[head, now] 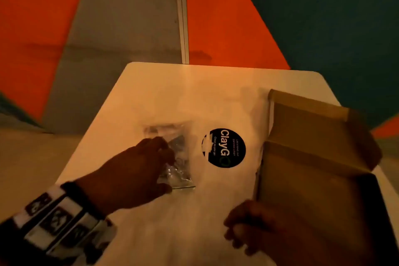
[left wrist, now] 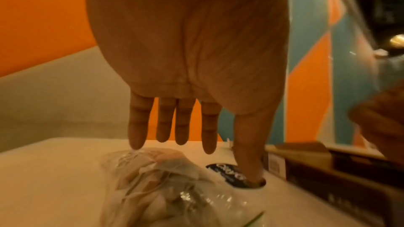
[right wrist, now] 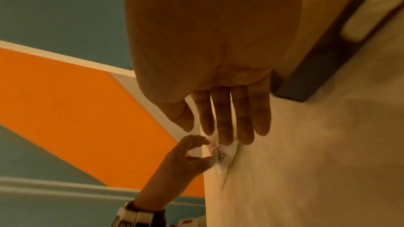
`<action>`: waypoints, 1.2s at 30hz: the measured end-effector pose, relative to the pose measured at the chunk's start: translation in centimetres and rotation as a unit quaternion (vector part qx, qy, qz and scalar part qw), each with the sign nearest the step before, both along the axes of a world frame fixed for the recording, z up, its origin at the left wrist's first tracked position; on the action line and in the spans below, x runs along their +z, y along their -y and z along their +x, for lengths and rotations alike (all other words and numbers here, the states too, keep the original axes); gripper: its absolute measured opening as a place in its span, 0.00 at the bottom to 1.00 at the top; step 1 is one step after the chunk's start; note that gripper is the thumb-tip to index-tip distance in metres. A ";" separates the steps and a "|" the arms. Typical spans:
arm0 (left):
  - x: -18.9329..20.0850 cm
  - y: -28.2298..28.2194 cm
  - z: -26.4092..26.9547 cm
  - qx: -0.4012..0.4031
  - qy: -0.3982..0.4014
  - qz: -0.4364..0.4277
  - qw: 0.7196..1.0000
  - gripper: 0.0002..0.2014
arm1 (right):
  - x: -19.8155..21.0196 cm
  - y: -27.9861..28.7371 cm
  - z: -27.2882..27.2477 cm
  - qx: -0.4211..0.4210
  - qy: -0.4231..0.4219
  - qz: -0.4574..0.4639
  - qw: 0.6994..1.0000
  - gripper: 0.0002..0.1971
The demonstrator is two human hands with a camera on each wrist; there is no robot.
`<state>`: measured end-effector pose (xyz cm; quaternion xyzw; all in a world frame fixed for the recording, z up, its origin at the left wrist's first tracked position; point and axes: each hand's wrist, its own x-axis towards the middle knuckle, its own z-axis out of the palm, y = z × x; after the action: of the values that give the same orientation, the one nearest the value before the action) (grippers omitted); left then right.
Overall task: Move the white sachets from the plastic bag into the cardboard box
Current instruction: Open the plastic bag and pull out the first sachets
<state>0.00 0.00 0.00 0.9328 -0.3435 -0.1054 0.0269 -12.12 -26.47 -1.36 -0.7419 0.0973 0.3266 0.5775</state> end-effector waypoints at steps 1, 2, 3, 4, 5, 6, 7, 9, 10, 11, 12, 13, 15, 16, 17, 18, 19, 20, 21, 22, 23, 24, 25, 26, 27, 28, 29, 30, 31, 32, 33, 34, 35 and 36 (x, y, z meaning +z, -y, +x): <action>-0.8 0.2 0.7 -0.014 -0.022 0.043 0.999 0.34 | -0.8 -0.4 0.6 0.017 0.044 0.001 0.999 0.09; -1.4 0.6 1.1 -0.020 -0.033 0.096 0.995 0.40 | -0.7 -0.9 1.2 0.009 0.067 -0.016 0.998 0.08; -2.2 0.9 1.4 -0.028 -0.033 0.145 0.988 0.45 | -1.0 -1.3 1.9 0.009 0.092 -0.018 0.996 0.06; -2.2 1.4 1.4 -0.029 -0.026 0.178 0.983 0.49 | -0.9 -1.7 2.4 0.005 0.109 -0.032 0.994 0.05; -2.9 1.8 1.4 -0.029 -0.020 0.190 0.981 0.51 | -1.5 -1.8 2.7 0.008 0.127 -0.029 0.991 0.05; -3.1 2.2 1.4 -0.026 -0.013 0.197 0.980 0.51 | -1.7 -1.8 3.0 -0.002 0.133 -0.033 0.991 0.04; -3.4 2.6 1.4 -0.024 -0.002 0.198 0.980 0.51 | -2.2 -1.7 3.2 -0.015 0.141 -0.027 0.990 0.05; -4.0 3.3 1.3 -0.033 0.031 0.189 0.981 0.46 | -2.7 -2.0 2.8 -0.035 0.158 -0.019 0.987 0.05; -4.0 3.5 0.9 -0.027 0.038 0.187 0.981 0.43 | -2.9 -2.2 2.3 -0.042 0.166 -0.018 0.985 0.06; -3.9 3.7 0.5 -0.022 0.043 0.185 0.982 0.38 | -3.1 -2.4 1.8 -0.046 0.173 -0.012 0.984 0.06; -3.9 4.0 0.7 -0.013 0.039 0.184 0.982 0.34 | -3.4 -2.4 1.9 -0.046 0.172 -0.008 0.984 0.07; -3.6 4.1 0.1 -0.004 0.046 0.177 0.983 0.29 | -3.6 -2.6 1.2 -0.050 0.176 -0.007 0.983 0.07; -2.8 4.2 -1.4 0.022 0.051 0.145 0.988 0.19 | -3.7 -2.9 -0.3 -0.064 0.172 0.006 0.983 0.07; -2.4 4.2 -2.0 0.035 0.051 0.119 0.991 0.16 | -3.9 -3.1 -1.0 -0.076 0.169 0.013 0.983 0.08; -2.1 4.2 -2.8 0.044 0.049 0.090 0.994 0.14 | -4.0 -3.4 -1.7 -0.087 0.167 0.026 0.982 0.09; -1.8 4.1 -3.9 0.054 0.051 0.066 0.995 0.12 | -3.9 -3.8 -2.7 -0.096 0.166 0.034 0.981 0.10; -1.7 4.1 -4.9 0.062 0.052 0.044 0.996 0.11 | -4.1 -4.1 -3.5 -0.104 0.163 0.046 0.980 0.11; -1.5 4.1 -6.2 0.069 0.054 0.025 0.996 0.11 | -4.0 -4.6 -4.5 -0.111 0.162 0.051 0.979 0.12; -1.6 4.1 -7.3 0.071 0.058 0.007 0.996 0.10 | -4.3 -4.9 -5.3 -0.119 0.156 0.057 0.979 0.13; -1.7 4.3 -8.4 0.071 0.061 -0.009 0.996 0.10 | -4.4 -5.2 -6.0 -0.128 0.150 0.063 0.978 0.14; -1.8 4.4 -9.7 0.070 0.063 -0.024 0.995 0.10 | -4.5 -5.5 -6.9 -0.137 0.144 0.071 0.977 0.16; -2.0 4.6 -10.8 0.066 0.062 -0.036 0.995 0.10 | -4.6 -5.7 -7.4 -0.147 0.138 0.080 0.976 0.18; -2.2 4.8 -12.0 0.059 0.062 -0.044 0.995 0.10 | -4.7 -5.9 -8.1 -0.158 0.134 0.088 0.974 0.20; -2.4 5.0 -13.0 0.051 0.064 -0.050 0.995 0.10 | -4.8 -6.0 -8.5 -0.168 0.131 0.096 0.972 0.23; -2.6 5.2 -13.9 0.043 0.066 -0.055 0.995 0.12 | -4.8 -6.2 -8.9 -0.181 0.129 0.100 0.970 0.24; -2.8 5.4 -14.9 0.035 0.069 -0.063 0.995 0.13 | -4.9 -6.2 -9.3 -0.195 0.128 0.100 0.967 0.25; -3.0 5.6 -15.7 0.031 0.070 -0.070 0.995 0.15 | -4.9 -6.2 -9.6 -0.211 0.126 0.100 0.964 0.24; -3.1 5.8 -16.4 0.031 0.069 -0.080 0.994 0.16 | -5.0 -6.2 -9.9 -0.228 0.120 0.102 0.961 0.23; -3.3 5.8 -17.0 0.037 0.062 -0.093 0.993 0.17 | -5.1 -6.1 -10.1 -0.243 0.112 0.107 0.958 0.19; -3.6 5.8 -17.5 0.044 0.053 -0.109 0.992 0.17 | -5.3 -6.1 -10.4 -0.256 0.105 0.114 0.954 0.15; -3.9 5.7 -18.0 0.049 0.043 -0.125 0.990 0.17 | -5.4 -5.9 -10.7 -0.268 0.099 0.121 0.951 0.11; -4.1 5.5 -18.4 0.053 0.036 -0.139 0.988 0.17 | -5.6 -5.8 -11.0 -0.278 0.093 0.128 0.948 0.08; -4.4 5.3 -18.7 0.056 0.033 -0.151 0.986 0.16 | -5.8 -5.7 -11.2 -0.284 0.088 0.130 0.946 0.07; -4.7 5.1 -19.1 0.059 0.032 -0.161 0.985 0.16 | -6.0 -5.7 -11.5 -0.286 0.081 0.128 0.946 0.06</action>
<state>-19.05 -5.12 -4.67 0.9378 -0.3011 -0.0170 0.1718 -23.62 -20.80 -7.34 -0.6265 0.2154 0.0959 0.7429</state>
